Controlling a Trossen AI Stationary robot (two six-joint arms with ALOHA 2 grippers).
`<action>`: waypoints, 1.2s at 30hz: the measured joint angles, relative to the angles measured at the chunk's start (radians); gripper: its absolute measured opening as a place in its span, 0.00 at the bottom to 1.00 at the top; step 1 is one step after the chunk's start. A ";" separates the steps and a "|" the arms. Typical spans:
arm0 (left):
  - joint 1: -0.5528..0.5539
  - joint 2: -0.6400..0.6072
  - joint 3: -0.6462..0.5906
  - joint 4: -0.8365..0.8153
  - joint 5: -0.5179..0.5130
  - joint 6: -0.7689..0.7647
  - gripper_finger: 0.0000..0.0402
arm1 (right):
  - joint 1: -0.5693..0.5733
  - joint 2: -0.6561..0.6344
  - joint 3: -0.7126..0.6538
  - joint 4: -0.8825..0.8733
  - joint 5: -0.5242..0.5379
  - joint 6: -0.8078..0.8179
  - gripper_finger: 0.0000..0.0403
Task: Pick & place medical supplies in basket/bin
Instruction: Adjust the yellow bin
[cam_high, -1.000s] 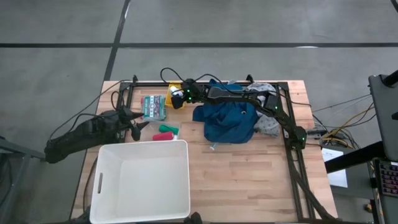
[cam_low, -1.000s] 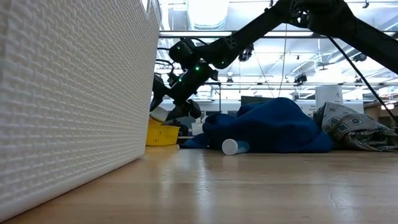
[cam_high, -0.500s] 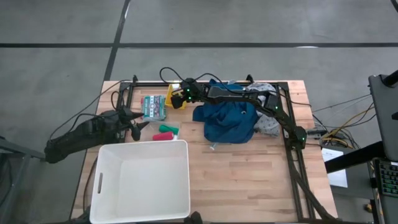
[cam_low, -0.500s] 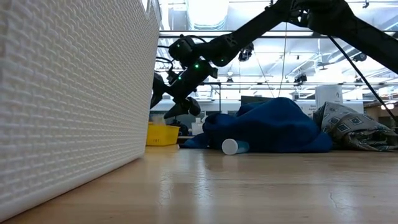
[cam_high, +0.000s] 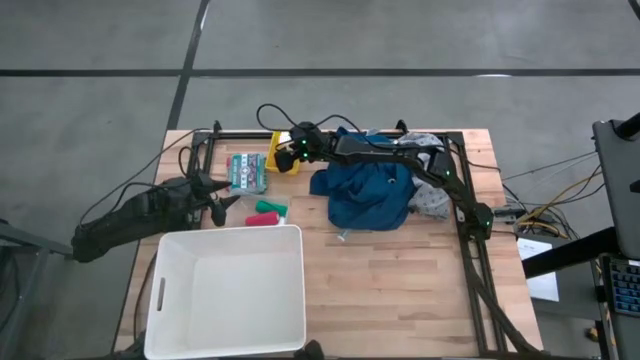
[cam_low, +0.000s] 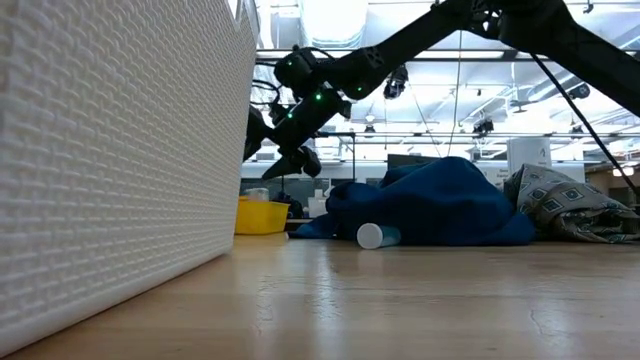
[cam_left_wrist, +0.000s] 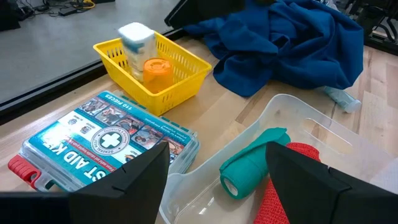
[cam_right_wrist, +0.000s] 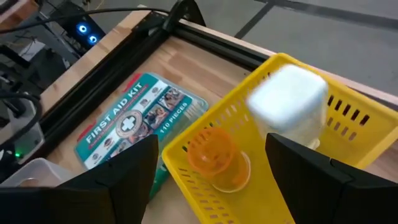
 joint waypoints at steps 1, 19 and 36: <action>0.000 0.000 0.000 0.000 0.000 0.000 0.68 | 0.000 -0.005 0.000 -0.006 0.000 -0.004 0.71; 0.000 0.000 0.000 0.000 0.000 0.000 0.68 | -0.021 -0.077 -0.002 -0.274 -0.066 0.105 0.63; 0.000 0.000 0.000 0.000 0.000 0.000 0.68 | -0.020 -0.074 -0.085 -0.218 -0.052 0.123 0.63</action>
